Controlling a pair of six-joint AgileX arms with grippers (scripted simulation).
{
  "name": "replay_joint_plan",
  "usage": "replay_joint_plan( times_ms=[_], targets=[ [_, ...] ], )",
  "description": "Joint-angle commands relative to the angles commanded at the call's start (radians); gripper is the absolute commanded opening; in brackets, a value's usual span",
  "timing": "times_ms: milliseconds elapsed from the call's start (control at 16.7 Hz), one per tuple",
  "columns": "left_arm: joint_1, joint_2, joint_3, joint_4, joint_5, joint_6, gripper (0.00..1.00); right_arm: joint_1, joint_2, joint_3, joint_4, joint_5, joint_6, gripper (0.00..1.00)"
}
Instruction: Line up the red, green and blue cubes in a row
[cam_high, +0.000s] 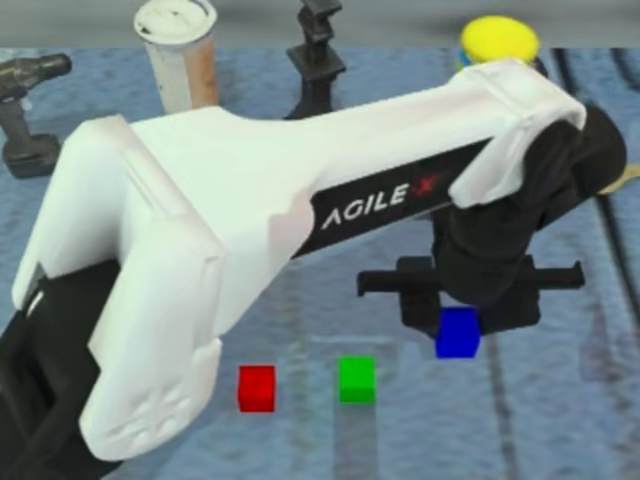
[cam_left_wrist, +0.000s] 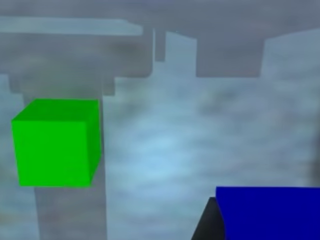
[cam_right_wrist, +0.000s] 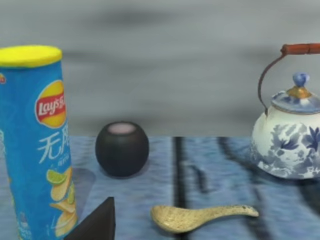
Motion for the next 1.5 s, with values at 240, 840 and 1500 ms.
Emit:
replay_joint_plan(
  times_ms=[240, 840, 1500],
  targets=[
    [-0.003, 0.020, -0.116, 0.146, 0.000, 0.001, 0.00, 0.000, 0.000, 0.000, 0.000, 0.000, 0.000, 1.00],
    [-0.003, 0.035, -0.191, 0.232, 0.000, -0.003, 0.23, 0.000, 0.000, 0.000, 0.000, 0.000, 0.000, 1.00],
    [-0.003, 0.035, -0.191, 0.232, 0.000, -0.003, 1.00, 0.000, 0.000, 0.000, 0.000, 0.000, 0.000, 1.00]
  ],
)
